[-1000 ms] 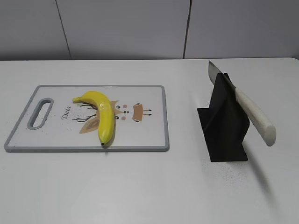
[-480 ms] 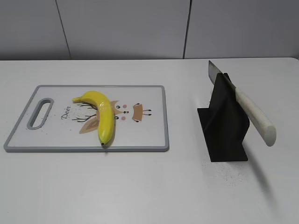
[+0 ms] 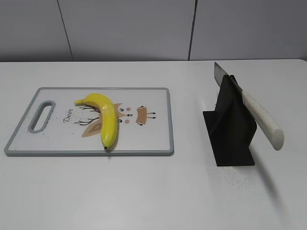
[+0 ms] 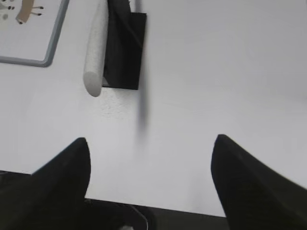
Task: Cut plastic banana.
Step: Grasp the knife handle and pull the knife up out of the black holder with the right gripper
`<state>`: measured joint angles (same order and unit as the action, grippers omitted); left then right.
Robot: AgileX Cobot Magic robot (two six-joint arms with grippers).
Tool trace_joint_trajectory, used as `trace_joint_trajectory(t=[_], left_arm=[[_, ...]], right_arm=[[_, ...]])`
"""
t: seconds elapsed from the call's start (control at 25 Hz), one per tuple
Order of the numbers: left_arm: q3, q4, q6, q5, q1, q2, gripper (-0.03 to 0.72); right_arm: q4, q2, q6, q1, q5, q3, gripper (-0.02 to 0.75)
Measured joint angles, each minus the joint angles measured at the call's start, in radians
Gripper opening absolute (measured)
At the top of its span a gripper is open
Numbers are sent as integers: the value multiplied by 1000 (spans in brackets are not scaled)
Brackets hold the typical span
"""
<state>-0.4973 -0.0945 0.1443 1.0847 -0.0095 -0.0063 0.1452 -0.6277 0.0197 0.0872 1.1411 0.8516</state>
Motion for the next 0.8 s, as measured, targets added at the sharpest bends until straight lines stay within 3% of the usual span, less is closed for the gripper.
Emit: trace_joint_trajectory(t=[0.8], left_arm=[[0,0,0,0,0,0,536]], right_arm=[[35,-813,-11,230,10,315,559]])
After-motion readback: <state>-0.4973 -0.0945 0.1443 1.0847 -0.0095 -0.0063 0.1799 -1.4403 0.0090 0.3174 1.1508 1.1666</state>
